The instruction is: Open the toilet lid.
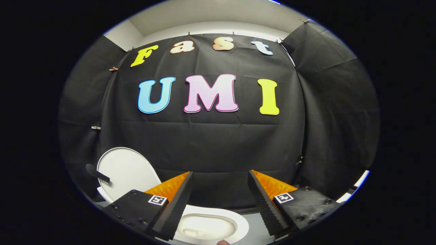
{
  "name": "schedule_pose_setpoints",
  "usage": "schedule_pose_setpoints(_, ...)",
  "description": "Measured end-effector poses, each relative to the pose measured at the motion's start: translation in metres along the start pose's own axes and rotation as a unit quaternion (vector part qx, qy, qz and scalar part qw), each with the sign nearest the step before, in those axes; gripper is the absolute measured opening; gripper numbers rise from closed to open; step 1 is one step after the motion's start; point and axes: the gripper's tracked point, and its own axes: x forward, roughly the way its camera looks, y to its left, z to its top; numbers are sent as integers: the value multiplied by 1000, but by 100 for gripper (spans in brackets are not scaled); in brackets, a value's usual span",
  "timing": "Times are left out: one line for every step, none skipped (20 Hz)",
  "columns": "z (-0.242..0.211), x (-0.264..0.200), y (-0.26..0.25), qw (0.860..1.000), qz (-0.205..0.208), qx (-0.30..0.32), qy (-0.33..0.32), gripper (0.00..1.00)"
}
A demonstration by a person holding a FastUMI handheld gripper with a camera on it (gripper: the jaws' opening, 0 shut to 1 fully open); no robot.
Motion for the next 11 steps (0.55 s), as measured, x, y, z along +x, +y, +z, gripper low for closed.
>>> schedule_pose_setpoints(-2, 1, 1, 1000, 0, -1, 1, 98)
schedule_pose_setpoints(-1, 0, 2, 1000, 1, -2, 1, 98)
schedule_pose_setpoints(0, 0, 2, 1000, 2, -3, 0, 98)
schedule_pose_setpoints(0, 0, 1, 1000, 1, -4, -2, 98)
schedule_pose_setpoints(0, 0, 2, 1000, 2, -4, -1, 98)
schedule_pose_setpoints(-1, 0, 3, 1000, 3, -3, 1, 98)
schedule_pose_setpoints(-2, 0, 3, 1000, 4, -2, 2, 98)
schedule_pose_setpoints(-4, 0, 3, 1000, 4, -2, 4, 98)
schedule_pose_setpoints(-6, 0, 4, 1000, 4, -2, 6, 98)
schedule_pose_setpoints(-7, 0, 4, 1000, 4, -3, 7, 98)
schedule_pose_setpoints(-6, 0, 4, 1000, 4, -5, 7, 98)
